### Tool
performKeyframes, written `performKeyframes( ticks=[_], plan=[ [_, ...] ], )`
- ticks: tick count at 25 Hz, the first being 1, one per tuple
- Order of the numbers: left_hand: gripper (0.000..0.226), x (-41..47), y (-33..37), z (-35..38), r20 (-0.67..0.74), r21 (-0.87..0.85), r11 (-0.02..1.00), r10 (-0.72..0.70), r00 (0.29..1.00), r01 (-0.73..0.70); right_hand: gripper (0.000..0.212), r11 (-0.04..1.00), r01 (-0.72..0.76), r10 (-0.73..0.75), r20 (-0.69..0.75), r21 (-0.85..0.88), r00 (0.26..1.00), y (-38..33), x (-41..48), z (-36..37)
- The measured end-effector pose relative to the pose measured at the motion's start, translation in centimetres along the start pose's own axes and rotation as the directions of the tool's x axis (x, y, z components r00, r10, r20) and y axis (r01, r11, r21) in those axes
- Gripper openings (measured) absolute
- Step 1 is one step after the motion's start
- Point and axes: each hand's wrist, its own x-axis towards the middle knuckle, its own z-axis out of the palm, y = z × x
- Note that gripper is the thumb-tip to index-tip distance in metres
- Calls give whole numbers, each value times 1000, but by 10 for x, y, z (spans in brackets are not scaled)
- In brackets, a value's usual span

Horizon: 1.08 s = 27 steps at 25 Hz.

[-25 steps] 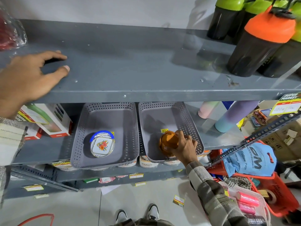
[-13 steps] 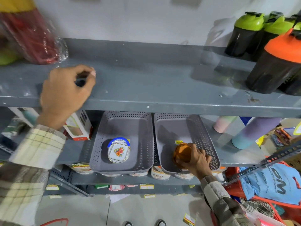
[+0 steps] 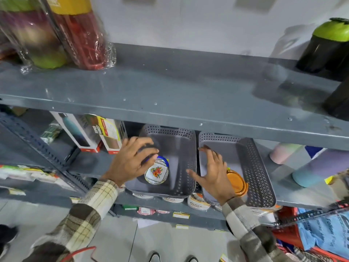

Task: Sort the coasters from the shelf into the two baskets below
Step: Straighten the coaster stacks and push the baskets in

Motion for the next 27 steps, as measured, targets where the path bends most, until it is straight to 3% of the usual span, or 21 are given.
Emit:
performKeyframes(
  ticks=[2, 3, 6, 8, 11, 14, 16, 23, 27],
  plan=[
    [42, -19, -8, 5, 236, -114, 965, -205, 950, 237, 80, 999, 29, -30, 67, 17, 997, -15, 8, 12],
    [51, -26, -12, 6, 351, -122, 916, -320, 880, 381, 82, 998, 43, -47, 104, 35, 994, -21, 12, 20],
    [87, -40, -25, 14, 660, 1, 731, -514, 549, 682, 96, 996, 51, -66, 209, 75, 976, -34, 23, 42],
    [124, -45, -29, 24, 795, 143, 712, -496, 348, 688, 110, 998, 24, -42, 288, 63, 957, -40, 31, 56],
    [152, -53, -30, 42, 886, 201, 768, -408, 221, 608, 128, 997, -12, -18, 404, 72, 915, -48, 41, 76],
    [150, -60, -31, 56, 895, 217, 791, -396, 208, 571, 139, 998, -3, -31, 482, 69, 876, -51, 49, 92],
    [142, -63, -29, 59, 876, 231, 800, -419, 240, 554, 137, 996, -23, -24, 506, 86, 862, -52, 53, 101],
    [126, -67, -26, 61, 805, 202, 816, -453, 383, 541, 111, 992, 6, -66, 461, 130, 885, -46, 56, 109],
    [96, -74, -25, 64, 726, 121, 759, -507, 464, 640, 93, 992, -3, -51, 429, 126, 902, -44, 58, 108]
  ],
)
